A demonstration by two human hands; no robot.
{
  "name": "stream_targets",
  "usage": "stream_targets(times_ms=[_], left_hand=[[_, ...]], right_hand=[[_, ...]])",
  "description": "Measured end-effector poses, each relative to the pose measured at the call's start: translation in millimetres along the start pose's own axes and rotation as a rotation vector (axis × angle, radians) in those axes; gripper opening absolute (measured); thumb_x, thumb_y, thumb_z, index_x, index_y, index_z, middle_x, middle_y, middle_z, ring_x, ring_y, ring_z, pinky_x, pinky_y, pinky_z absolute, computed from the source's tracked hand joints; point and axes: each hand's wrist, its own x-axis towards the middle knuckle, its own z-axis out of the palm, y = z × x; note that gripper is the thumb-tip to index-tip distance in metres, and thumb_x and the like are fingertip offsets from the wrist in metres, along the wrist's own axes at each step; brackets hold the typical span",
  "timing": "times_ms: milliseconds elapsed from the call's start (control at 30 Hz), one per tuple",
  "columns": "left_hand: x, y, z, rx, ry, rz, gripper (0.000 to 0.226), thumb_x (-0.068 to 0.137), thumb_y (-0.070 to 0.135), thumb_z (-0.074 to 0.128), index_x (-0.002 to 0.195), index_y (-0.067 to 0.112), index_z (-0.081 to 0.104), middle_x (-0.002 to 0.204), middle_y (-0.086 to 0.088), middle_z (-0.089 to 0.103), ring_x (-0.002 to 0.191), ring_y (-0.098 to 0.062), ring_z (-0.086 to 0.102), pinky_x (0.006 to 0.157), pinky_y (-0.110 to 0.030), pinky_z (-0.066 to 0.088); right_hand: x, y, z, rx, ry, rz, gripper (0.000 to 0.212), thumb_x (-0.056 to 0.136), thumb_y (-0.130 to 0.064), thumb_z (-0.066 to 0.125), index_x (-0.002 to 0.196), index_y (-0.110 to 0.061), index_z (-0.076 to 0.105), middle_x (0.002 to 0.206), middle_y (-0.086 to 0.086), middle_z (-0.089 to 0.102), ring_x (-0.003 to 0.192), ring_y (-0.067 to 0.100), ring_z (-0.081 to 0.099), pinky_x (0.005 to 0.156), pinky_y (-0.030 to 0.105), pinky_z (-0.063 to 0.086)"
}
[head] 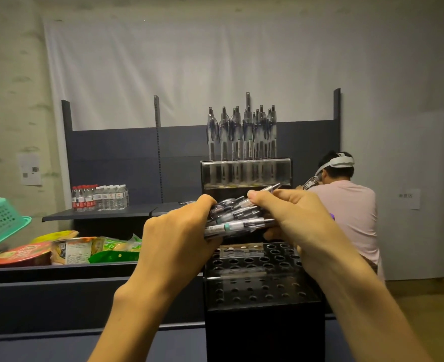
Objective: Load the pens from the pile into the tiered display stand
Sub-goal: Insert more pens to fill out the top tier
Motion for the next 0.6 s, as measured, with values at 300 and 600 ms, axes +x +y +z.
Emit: stream_targets(times_ms=[300, 600], left_hand=[[0, -1, -4, -0.017, -0.003, -0.019, 0.034, 0.068, 0.034, 0.082, 0.089, 0.016, 0.063, 0.068, 0.003, 0.069, 0.049, -0.017, 0.061, 0.042, -0.021, 0.032], [5, 3, -20, -0.026, 0.038, -0.026, 0.029, 0.074, 0.033, 0.077, 0.089, 0.014, 0.061, 0.069, 0.002, 0.068, 0.049, -0.019, 0.06, 0.038, -0.028, 0.041]], right_hand=[[-5, -3, 9, 0.018, 0.021, -0.084, 0.026, 0.091, -0.034, 0.061, 0.083, -0.012, 0.073, 0.08, 0.0, 0.075, 0.071, 0.006, 0.068, 0.056, 0.019, 0.052], [-8, -13, 16, 0.147, 0.022, -0.059, 0.026, 0.095, -0.03, 0.056, 0.082, -0.012, 0.07, 0.083, 0.003, 0.076, 0.078, 0.011, 0.07, 0.065, 0.027, 0.054]])
